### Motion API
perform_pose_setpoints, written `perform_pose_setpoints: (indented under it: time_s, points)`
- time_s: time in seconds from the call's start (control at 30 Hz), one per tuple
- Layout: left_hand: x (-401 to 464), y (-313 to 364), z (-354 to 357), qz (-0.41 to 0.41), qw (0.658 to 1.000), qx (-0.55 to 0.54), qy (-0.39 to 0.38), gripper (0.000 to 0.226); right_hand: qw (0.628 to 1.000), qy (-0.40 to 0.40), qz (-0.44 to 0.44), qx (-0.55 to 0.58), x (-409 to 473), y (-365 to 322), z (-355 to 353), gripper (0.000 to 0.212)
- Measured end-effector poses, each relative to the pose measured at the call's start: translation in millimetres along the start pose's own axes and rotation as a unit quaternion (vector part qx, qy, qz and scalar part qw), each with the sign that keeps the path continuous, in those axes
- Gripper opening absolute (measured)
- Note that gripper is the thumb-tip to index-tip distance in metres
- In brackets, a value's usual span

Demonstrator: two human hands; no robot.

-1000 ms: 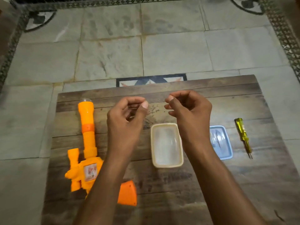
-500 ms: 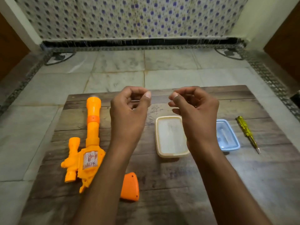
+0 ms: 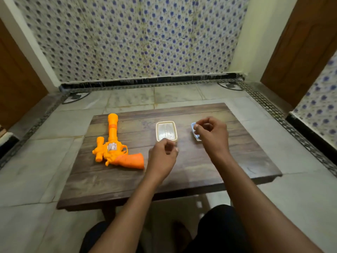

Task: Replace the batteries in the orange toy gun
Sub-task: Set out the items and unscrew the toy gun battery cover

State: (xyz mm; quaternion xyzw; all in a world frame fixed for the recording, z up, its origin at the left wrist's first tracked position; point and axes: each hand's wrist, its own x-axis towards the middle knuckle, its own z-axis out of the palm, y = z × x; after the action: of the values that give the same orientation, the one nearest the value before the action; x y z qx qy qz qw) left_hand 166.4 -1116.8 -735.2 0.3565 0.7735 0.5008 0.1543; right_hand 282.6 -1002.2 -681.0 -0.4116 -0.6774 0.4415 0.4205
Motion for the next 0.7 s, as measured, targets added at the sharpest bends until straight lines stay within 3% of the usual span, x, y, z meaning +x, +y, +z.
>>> perform_pose_setpoints:
  time_s: [0.3,0.47,0.7]
  points:
    - [-4.6,-48.2,45.8,0.056,0.980,0.176,-0.080,0.040,0.985,0.047,0.063,-0.151,50.7,87.7,-50.4,0.012]
    - [-1.5,-75.7,56.0,0.096,0.973,0.201,-0.057,0.036,0.974,0.035,0.058,-0.218,103.1,126.3,-44.6,0.019]
    - [-1.0,-81.8,59.8,0.110,0.975,0.193,-0.030,0.034,0.938,-0.033,0.069,-0.338,136.4,143.0,-30.1,0.006]
